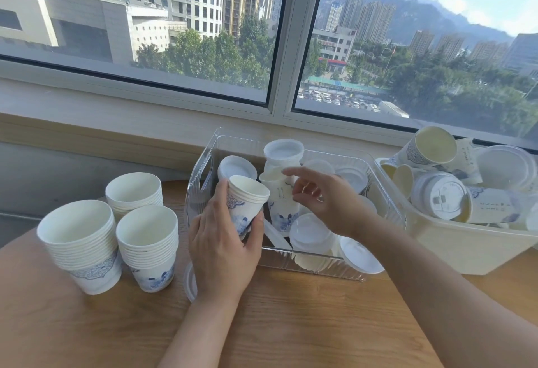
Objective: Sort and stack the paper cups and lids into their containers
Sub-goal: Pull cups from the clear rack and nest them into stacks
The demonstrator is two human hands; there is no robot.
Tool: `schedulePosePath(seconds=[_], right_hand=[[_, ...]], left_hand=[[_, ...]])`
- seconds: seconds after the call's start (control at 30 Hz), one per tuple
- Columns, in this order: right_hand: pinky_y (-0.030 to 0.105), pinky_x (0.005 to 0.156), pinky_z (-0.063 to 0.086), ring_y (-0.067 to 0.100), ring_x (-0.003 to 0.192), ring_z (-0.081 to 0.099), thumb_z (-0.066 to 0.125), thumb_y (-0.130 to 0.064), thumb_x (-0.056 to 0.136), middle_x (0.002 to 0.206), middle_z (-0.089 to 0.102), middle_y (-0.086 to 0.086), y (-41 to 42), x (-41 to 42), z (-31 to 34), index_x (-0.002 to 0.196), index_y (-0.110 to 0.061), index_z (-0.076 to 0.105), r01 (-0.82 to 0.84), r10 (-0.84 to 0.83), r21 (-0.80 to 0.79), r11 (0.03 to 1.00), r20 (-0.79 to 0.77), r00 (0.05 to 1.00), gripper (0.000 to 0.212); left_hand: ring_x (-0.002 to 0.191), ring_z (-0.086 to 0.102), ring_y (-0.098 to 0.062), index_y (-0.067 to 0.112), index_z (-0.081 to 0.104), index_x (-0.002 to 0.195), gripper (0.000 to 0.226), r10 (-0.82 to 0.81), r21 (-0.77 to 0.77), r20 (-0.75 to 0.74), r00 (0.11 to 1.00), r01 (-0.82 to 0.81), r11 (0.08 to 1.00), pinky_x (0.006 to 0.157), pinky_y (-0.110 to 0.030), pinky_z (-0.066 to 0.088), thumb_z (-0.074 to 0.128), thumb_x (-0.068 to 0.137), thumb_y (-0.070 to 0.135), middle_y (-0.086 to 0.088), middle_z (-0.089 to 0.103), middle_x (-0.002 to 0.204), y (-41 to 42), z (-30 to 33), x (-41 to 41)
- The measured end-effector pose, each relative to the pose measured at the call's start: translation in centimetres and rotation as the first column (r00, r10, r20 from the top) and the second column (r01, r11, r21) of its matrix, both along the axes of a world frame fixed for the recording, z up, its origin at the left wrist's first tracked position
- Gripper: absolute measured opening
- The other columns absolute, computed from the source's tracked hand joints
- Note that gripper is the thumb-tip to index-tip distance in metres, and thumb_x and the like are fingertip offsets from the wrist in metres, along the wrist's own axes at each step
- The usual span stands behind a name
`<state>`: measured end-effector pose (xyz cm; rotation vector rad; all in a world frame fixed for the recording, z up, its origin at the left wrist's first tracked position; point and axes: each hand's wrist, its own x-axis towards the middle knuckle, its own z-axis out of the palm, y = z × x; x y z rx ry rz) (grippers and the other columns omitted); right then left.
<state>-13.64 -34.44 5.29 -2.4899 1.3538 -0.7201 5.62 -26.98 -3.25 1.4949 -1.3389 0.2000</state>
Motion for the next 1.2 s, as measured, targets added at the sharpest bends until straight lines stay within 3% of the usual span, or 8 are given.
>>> schedulePosePath(seconds=[0.13, 0.33, 0.53, 0.67, 0.77, 0.93, 1.07, 1.2], right_hand=[[0.023, 0.077, 0.051, 0.001, 0.082, 0.059, 0.068, -0.025, 0.099, 0.092, 0.062, -0.02, 0.4, -0.2, -0.5, 0.116, -0.032, 0.073, 0.011, -0.016, -0.053, 0.999, -0.092, 0.996, 0.019], [0.023, 0.071, 0.045, 0.006, 0.075, 0.055, 0.073, -0.031, 0.096, 0.092, 0.059, -0.014, 0.4, -0.2, -0.8, 0.109, -0.029, 0.079, 0.045, -0.048, -0.03, 0.999, -0.12, 0.992, 0.014], [0.017, 0.072, 0.049, 0.009, 0.08, 0.061, 0.076, -0.025, 0.094, 0.094, 0.066, -0.012, 0.6, -0.8, 0.4, 0.109, -0.022, 0.079, 0.1, -0.091, -0.052, 0.994, 0.162, 0.983, 0.016], [0.016, 0.069, 0.05, 0.006, 0.078, 0.061, 0.073, -0.022, 0.096, 0.092, 0.066, -0.011, 1.1, -0.7, 1.8, 0.109, -0.019, 0.08, 0.178, -0.124, -0.092, 0.98, 0.416, 0.901, 0.015], [0.015, 0.068, 0.047, 0.005, 0.076, 0.058, 0.07, -0.021, 0.099, 0.088, 0.064, -0.013, 1.7, -0.1, 2.8, 0.105, -0.026, 0.078, 0.166, -0.094, -0.103, 0.981, 0.496, 0.864, 0.011], [0.015, 0.07, 0.046, 0.005, 0.08, 0.059, 0.064, -0.021, 0.102, 0.093, 0.065, -0.014, 2.4, 1.0, 3.2, 0.108, -0.03, 0.077, 0.058, -0.023, -0.103, 0.993, 0.315, 0.949, 0.016], [0.026, 0.082, 0.052, 0.007, 0.09, 0.059, 0.055, -0.025, 0.106, 0.1, 0.061, -0.011, 2.6, 1.5, 2.1, 0.109, -0.027, 0.072, 0.01, 0.003, -0.103, 0.995, 0.122, 0.992, 0.017], [0.031, 0.085, 0.049, 0.012, 0.094, 0.058, 0.053, -0.023, 0.107, 0.104, 0.06, -0.01, 2.6, 2.0, 1.3, 0.113, -0.021, 0.073, -0.05, 0.05, -0.005, 0.999, 0.09, 0.995, 0.021]], left_hand=[[0.106, 0.068, -0.028, 0.003, 0.045, 0.149, 0.076, -0.002, 0.009, -0.005, 1.0, 0.002, 1.0, 0.092, -0.035, 0.043, 0.078, 0.089, 0.034, -0.01, 0.068, 0.129, 0.0, 0.0, 0.0], [0.107, 0.068, -0.029, 0.005, 0.042, 0.151, 0.076, -0.009, 0.027, -0.012, 1.0, 0.009, 1.0, 0.092, -0.036, 0.043, 0.073, 0.091, 0.038, -0.01, 0.067, 0.131, -0.1, -0.1, 0.1], [0.109, 0.067, -0.027, 0.006, 0.041, 0.153, 0.075, -0.017, 0.034, -0.021, 1.0, 0.018, 0.999, 0.094, -0.036, 0.044, 0.068, 0.094, 0.044, -0.01, 0.067, 0.132, 0.0, 0.0, 0.1], [0.112, 0.067, -0.027, 0.008, 0.042, 0.153, 0.074, -0.027, 0.024, 0.021, 0.999, 0.027, 0.999, 0.092, -0.038, 0.045, 0.065, 0.095, 0.046, -0.01, 0.066, 0.133, -0.2, -0.2, 0.2], [0.11, 0.067, -0.025, 0.01, 0.044, 0.154, 0.075, -0.03, 0.01, 0.053, 0.998, 0.029, 1.0, 0.09, -0.037, 0.044, 0.072, 0.094, 0.044, -0.007, 0.067, 0.131, -0.2, -0.4, 0.4], [0.107, 0.066, -0.021, 0.012, 0.046, 0.154, 0.075, -0.023, -0.015, 0.063, 0.998, 0.024, 1.0, 0.089, -0.033, 0.043, 0.073, 0.093, 0.045, -0.003, 0.067, 0.128, -0.3, -0.6, 0.4], [0.107, 0.066, -0.02, 0.012, 0.047, 0.154, 0.075, -0.021, -0.024, 0.068, 0.997, 0.023, 0.999, 0.09, -0.032, 0.042, 0.073, 0.093, 0.046, -0.001, 0.068, 0.129, -0.5, -0.7, 0.4], [0.105, 0.067, -0.019, 0.013, 0.045, 0.156, 0.077, -0.023, -0.029, 0.08, 0.997, 0.025, 0.999, 0.09, -0.032, 0.042, 0.073, 0.093, 0.048, 0.0, 0.068, 0.129, -0.5, -0.8, 0.5]])
